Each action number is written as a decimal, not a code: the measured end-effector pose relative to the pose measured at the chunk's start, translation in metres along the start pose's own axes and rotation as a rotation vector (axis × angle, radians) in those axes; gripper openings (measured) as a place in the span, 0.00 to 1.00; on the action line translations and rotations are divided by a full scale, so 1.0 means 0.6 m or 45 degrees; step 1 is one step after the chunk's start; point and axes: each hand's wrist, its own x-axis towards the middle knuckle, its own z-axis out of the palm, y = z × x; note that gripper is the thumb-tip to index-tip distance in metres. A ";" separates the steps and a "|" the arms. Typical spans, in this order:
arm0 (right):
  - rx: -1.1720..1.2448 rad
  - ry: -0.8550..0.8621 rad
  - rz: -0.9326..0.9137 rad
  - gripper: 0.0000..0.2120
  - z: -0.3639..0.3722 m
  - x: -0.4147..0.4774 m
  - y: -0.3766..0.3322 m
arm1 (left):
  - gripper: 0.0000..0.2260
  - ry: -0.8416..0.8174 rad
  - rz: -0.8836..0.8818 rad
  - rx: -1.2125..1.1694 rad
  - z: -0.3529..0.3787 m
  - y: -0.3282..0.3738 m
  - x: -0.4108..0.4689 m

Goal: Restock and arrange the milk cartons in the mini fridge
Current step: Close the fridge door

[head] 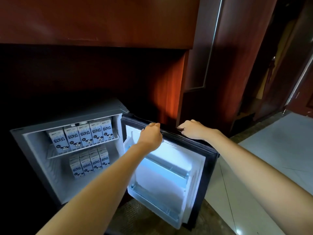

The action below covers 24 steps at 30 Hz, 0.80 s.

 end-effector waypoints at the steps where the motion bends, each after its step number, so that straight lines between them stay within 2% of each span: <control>1: 0.025 -0.024 -0.020 0.11 0.003 -0.011 -0.008 | 0.19 0.010 -0.002 0.002 -0.002 -0.003 -0.012; 2: 0.030 -0.038 -0.032 0.13 0.006 -0.025 -0.023 | 0.18 0.018 -0.008 -0.002 -0.005 -0.007 -0.025; 4: 0.074 -0.047 -0.096 0.22 0.016 -0.045 -0.055 | 0.17 0.036 -0.032 0.009 -0.013 -0.021 -0.050; 7: 0.186 -0.072 -0.138 0.25 0.032 -0.068 -0.108 | 0.11 0.076 -0.062 0.081 -0.032 -0.052 -0.083; 9: 0.223 -0.123 -0.177 0.23 0.043 -0.075 -0.147 | 0.07 0.084 -0.076 0.145 -0.052 -0.076 -0.104; 13: 0.375 -0.183 -0.267 0.15 0.074 -0.068 -0.227 | 0.08 0.087 -0.109 0.181 -0.090 -0.134 -0.146; 15: 0.433 -0.118 -0.266 0.12 0.094 -0.058 -0.270 | 0.10 0.105 -0.143 0.208 -0.107 -0.166 -0.168; 19: 0.507 -0.016 -0.282 0.13 0.121 -0.044 -0.357 | 0.17 0.161 -0.170 0.306 -0.134 -0.222 -0.197; 22: 0.495 0.044 -0.337 0.07 0.137 -0.026 -0.417 | 0.13 0.149 -0.222 0.342 -0.145 -0.256 -0.207; 24: 0.507 0.085 -0.353 0.07 0.148 -0.010 -0.449 | 0.09 0.141 -0.249 0.394 -0.148 -0.280 -0.209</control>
